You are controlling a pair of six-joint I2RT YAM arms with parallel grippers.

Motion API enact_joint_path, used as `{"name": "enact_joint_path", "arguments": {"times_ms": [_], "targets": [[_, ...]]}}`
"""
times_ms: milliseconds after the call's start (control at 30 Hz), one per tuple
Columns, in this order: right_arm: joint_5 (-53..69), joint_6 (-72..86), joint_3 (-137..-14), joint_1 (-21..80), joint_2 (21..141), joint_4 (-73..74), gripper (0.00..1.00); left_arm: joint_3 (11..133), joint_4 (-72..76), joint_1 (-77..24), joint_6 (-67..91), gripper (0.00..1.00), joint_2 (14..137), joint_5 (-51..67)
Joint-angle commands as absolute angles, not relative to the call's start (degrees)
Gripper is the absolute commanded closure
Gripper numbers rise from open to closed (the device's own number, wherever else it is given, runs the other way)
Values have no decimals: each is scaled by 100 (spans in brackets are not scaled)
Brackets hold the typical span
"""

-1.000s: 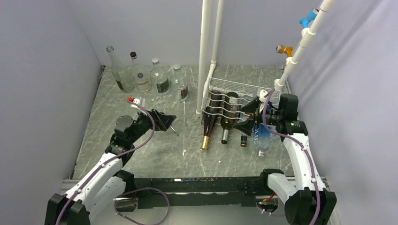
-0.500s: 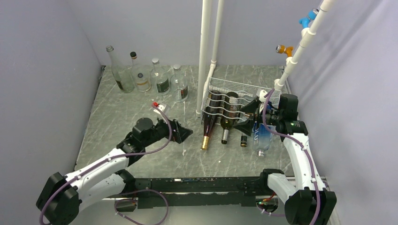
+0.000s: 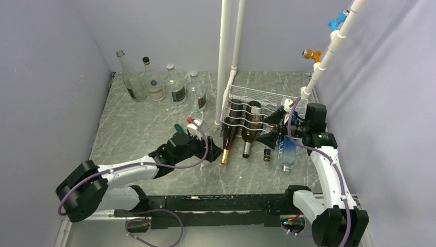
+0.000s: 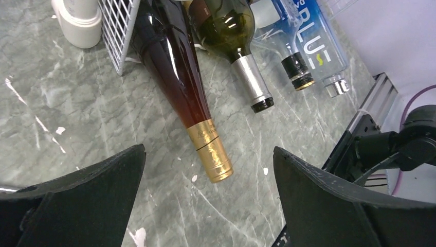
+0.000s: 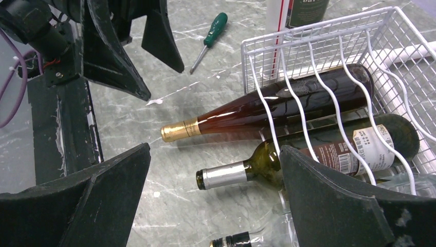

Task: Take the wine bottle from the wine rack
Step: Pick up the wine bottle from the wine rack.

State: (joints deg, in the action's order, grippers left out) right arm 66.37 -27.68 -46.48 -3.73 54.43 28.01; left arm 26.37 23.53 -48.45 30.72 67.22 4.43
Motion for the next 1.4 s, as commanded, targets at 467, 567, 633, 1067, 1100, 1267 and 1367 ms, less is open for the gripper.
{"name": "enact_joint_path", "arguments": {"times_ms": [467,567,633,1067,1100,1267,1367], "targets": [[6799,-2914,-4681,-404,5414,2760,0,3295,3495,-5595,3411,1,8362,-1021],[6803,-2917,-4677,-404,5414,2760,0,3322,3678,-5642,3383,1,8606,-1162],[6802,-2912,-4678,-404,5406,2760,0,3315,3837,-5651,3365,2,8764,-1221],[6812,-2906,-4671,-404,5425,2748,0,3584,4343,-5730,3295,8,9580,-1481],[6812,-2908,-4673,-404,5423,2748,0,3620,4344,-5738,3289,8,9621,-1488],[6815,-2909,-4669,-404,5430,2742,0,3842,4233,-5817,3234,16,9861,-1722],[6812,-2907,-4671,-404,5416,2751,0,4006,4131,-5858,3168,21,10034,-1842]]}}
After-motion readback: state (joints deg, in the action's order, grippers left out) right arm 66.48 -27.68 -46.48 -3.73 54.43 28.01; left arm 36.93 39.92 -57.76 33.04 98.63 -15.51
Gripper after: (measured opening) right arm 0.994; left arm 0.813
